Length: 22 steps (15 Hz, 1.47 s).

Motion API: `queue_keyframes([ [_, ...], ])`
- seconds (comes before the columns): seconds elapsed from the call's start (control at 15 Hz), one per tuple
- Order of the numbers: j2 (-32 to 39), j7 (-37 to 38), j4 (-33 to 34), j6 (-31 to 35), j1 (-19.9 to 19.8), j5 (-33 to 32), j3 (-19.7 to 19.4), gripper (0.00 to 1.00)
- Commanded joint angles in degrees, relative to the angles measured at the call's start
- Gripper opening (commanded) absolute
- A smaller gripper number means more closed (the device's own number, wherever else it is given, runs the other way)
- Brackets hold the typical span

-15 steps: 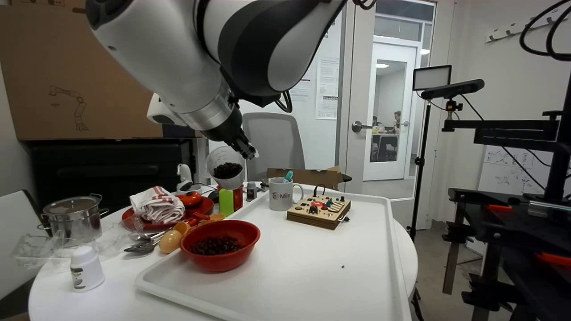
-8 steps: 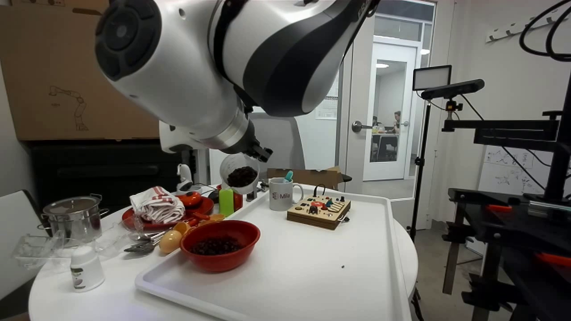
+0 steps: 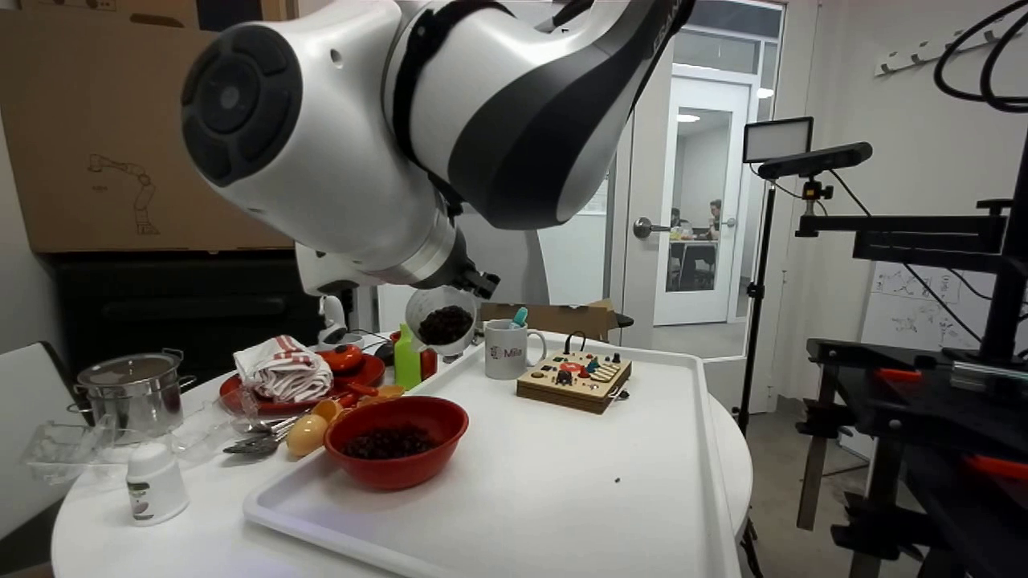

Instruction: Pour the things in the jug into the red bowl

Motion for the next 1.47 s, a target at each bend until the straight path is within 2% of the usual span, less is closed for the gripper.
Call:
queue_keyframes([
  [0.0, 1.10, 1.97, -0.42, -5.45, -0.10, -1.84, 0.15, 0.15],
  [0.33, 3.18, 3.14, -1.51, -10.76, 0.34, -6.96, 0.18, 0.15],
  [0.67, 5.04, 2.74, -0.24, -12.63, 0.98, -10.00, 1.80, 0.15],
  [1.0, 6.73, 2.58, 3.09, -15.81, 2.40, -10.38, 3.16, 0.15],
  [1.4, 9.79, 4.80, 6.56, -21.38, 4.91, -12.73, 2.71, 0.15],
])
